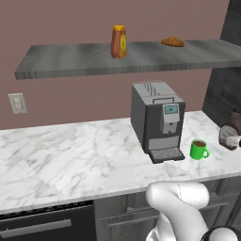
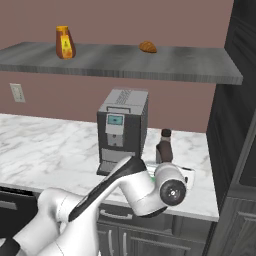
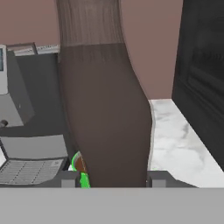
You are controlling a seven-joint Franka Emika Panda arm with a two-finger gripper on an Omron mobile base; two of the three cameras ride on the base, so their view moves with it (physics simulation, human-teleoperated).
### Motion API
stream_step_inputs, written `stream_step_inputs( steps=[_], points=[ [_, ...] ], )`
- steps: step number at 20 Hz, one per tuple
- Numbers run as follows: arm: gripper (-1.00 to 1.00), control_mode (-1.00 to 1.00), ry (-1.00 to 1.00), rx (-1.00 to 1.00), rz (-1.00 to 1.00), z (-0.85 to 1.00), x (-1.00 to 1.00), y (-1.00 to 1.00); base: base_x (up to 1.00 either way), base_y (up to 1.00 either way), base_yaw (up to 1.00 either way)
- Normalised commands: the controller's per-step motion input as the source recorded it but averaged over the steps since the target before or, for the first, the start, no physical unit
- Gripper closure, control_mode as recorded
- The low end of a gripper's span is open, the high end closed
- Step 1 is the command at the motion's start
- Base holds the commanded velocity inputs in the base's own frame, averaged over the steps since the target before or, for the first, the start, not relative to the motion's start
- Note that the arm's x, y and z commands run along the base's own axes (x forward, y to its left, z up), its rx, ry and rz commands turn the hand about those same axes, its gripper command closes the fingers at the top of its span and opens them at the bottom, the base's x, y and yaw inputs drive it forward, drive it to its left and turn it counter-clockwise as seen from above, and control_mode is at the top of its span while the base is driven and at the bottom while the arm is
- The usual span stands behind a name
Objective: Pick the syrup bottle and honey bottle from the shelves and place them next to the mug.
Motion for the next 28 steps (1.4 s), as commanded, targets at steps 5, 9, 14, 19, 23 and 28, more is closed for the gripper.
stream_step_inputs(
  steps=[5,9,14,19,23,28],
  points=[
    [1.00,-1.00,0.10,-0.09,-0.01,0.02,0.25,-0.01,0.00,0.00,0.00],
    [1.00,-1.00,0.18,-0.06,0.00,0.12,0.25,-0.07,0.00,0.00,0.00],
    [1.00,-1.00,0.10,0.00,0.00,0.03,0.21,-0.07,0.00,0.00,0.00],
    [1.00,-1.00,-0.01,0.00,0.00,0.00,0.17,-0.11,0.00,0.00,0.00],
    [1.00,-1.00,0.00,0.00,0.00,-0.11,0.33,-0.10,0.00,0.00,0.00],
    [1.00,-1.00,0.00,0.00,0.00,-0.24,0.35,-0.03,0.00,0.00,0.00]
  ],
)
